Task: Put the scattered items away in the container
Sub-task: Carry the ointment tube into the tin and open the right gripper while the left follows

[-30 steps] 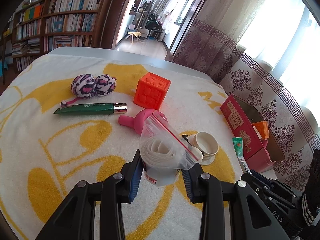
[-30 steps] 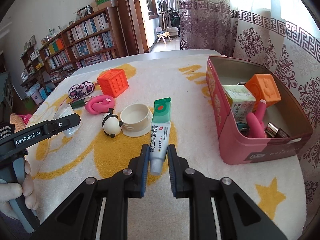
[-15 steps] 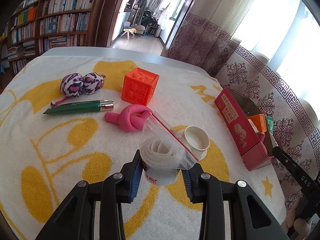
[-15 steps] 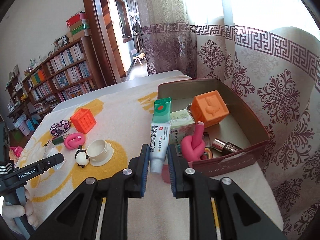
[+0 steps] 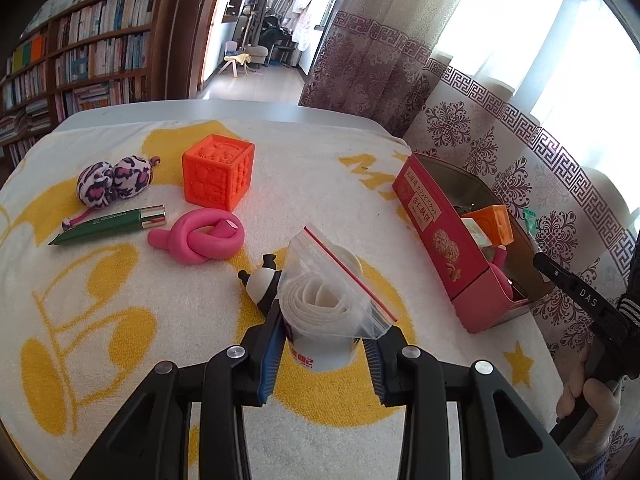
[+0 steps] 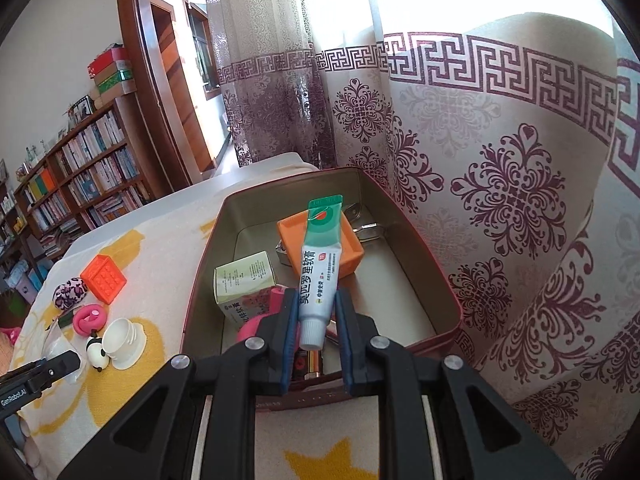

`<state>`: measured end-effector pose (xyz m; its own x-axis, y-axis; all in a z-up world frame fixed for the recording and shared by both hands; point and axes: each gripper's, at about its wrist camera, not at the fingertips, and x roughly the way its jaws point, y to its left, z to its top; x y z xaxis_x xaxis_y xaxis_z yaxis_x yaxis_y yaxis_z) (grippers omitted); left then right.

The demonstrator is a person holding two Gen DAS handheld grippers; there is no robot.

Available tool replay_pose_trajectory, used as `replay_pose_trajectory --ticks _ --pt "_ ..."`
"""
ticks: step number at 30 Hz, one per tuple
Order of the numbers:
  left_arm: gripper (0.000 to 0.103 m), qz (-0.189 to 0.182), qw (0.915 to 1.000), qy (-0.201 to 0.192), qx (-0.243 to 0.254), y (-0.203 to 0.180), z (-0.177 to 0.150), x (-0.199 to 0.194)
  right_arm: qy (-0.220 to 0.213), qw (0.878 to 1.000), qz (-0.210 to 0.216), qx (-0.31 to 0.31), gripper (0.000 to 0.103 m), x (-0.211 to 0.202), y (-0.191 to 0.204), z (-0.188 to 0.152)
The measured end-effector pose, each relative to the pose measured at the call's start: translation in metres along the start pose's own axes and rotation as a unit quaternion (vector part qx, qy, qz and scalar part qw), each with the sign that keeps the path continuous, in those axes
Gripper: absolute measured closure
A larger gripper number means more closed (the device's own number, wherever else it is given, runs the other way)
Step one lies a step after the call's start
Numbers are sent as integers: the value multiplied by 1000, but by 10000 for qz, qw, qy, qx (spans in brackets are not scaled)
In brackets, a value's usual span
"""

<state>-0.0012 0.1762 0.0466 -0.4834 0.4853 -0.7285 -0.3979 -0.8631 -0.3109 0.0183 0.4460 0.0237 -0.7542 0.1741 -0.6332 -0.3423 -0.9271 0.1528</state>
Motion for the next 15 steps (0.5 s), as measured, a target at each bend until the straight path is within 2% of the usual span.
replay_pose_trajectory --ticks 8,10,12,15 --pt "65 -34 9998 81 204 -27 5 7 57 9999 127 9 81 12 -8 -3" --pt "65 -27 9996 82 282 -36 6 9 -11 9999 115 46 77 11 -11 -4" --pt "65 -42 9993 91 351 -44 8 12 -117 9999 88 58 66 9 -13 -5" --pt "65 -91 9989 117 435 -55 10 16 -290 9996 -38 10 58 5 -15 -5"
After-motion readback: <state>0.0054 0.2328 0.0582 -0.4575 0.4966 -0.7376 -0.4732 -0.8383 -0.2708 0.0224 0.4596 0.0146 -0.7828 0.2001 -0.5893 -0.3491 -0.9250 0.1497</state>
